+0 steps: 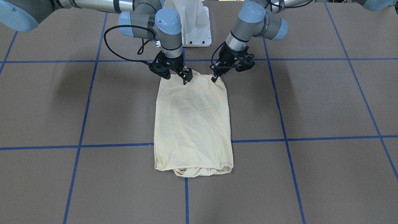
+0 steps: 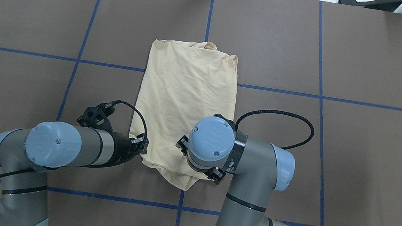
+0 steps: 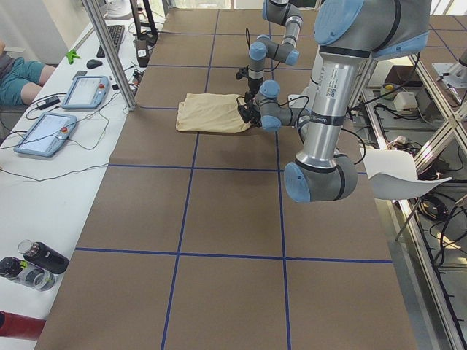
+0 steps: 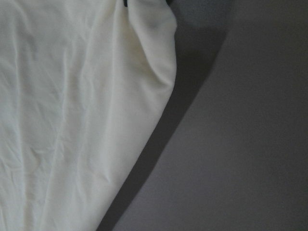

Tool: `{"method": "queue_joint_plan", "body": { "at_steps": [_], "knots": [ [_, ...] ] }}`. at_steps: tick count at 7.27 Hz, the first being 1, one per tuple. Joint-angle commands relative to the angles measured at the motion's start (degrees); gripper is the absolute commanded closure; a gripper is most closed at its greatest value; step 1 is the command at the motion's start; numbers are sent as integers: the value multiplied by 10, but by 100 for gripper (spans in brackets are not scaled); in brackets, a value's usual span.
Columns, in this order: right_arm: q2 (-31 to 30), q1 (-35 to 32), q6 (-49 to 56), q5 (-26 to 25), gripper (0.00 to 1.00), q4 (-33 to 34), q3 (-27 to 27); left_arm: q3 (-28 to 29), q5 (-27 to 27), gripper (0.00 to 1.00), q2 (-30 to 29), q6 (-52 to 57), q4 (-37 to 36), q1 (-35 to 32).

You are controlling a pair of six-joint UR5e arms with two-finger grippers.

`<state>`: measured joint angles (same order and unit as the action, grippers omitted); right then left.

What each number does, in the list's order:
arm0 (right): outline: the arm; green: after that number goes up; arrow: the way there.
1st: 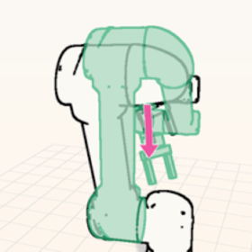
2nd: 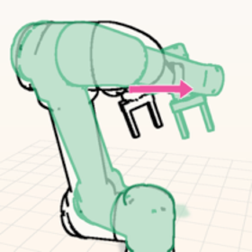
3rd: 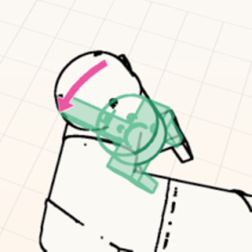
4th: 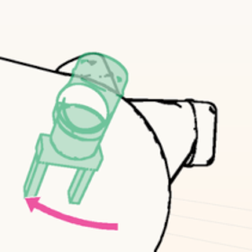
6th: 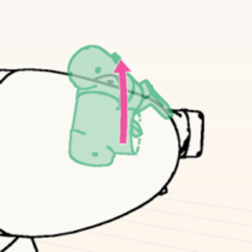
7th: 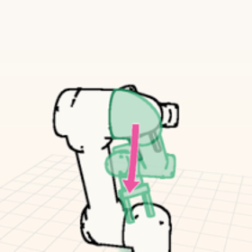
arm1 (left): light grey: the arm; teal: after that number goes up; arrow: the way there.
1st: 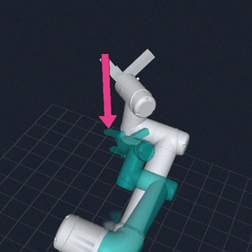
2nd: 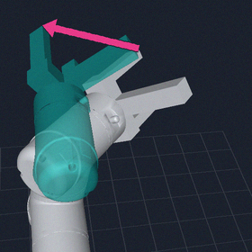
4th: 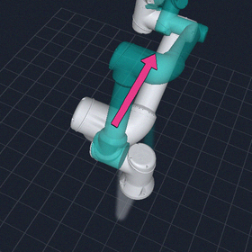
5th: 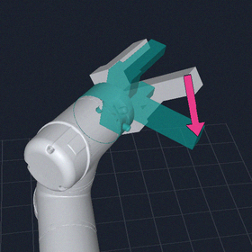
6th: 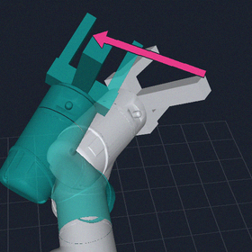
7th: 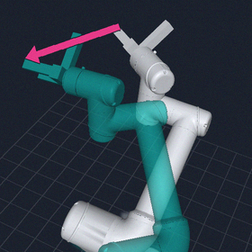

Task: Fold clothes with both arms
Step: 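Grasp the shirt's near hem corners with both grippers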

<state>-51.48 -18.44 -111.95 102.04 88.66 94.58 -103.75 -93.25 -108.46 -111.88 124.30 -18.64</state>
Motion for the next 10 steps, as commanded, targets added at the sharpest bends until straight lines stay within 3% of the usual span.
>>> {"method": "queue_joint_plan", "body": {
  "at_steps": [1, 3, 10],
  "knots": [
    [-3, 5, -13, -1, 0, 2, 0, 0, 0, 100, 0, 0, 0, 0],
    [-4, 15, -58, -4, 0, 1, 0, 1, 0, 100, 0, 0, 0, 0],
    [-7, 18, -61, -11, 1, -3, -5, 1, 1, 100, -1, 0, 0, 0]
  ]
}}
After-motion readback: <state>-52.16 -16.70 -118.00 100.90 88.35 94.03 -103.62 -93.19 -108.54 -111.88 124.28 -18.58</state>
